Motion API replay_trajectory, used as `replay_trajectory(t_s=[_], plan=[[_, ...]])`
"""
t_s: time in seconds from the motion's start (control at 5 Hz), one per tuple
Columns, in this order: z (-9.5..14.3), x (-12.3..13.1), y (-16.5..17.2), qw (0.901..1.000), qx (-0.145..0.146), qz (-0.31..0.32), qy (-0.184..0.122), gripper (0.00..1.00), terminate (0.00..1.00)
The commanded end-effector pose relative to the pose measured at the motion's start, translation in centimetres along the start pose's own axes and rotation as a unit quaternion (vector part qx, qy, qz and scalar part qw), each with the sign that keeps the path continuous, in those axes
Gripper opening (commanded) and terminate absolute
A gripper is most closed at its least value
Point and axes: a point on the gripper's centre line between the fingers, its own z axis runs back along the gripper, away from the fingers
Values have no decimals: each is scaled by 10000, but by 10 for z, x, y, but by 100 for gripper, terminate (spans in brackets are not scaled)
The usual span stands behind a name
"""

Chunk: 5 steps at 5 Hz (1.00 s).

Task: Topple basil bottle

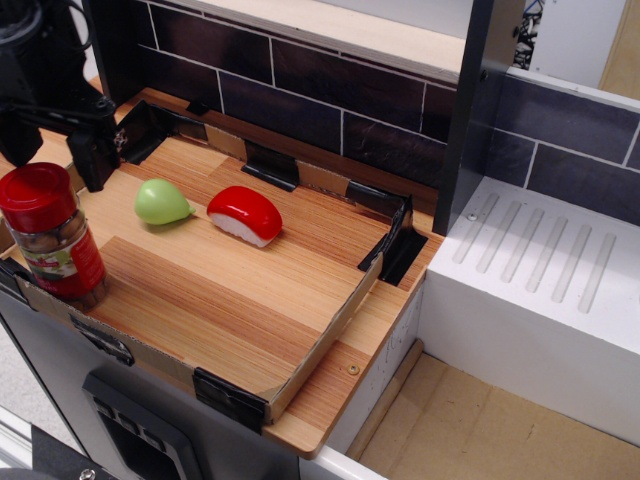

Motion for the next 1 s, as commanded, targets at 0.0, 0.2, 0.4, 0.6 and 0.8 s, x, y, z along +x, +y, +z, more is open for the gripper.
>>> replay_trajectory(t_s=[0.0, 0.2, 0.4, 0.6, 0.8], plan=[[3, -4, 6, 9998, 59, 167, -25, 100, 0], [4, -8, 8, 9998, 184, 13, 76, 100, 0], [2, -10, 9, 9994, 301, -53, 158, 100, 0], [-1, -10, 9, 9992, 340, -119, 149, 100, 0], [-4, -8, 7, 9981, 281, -553, 58, 0, 0]])
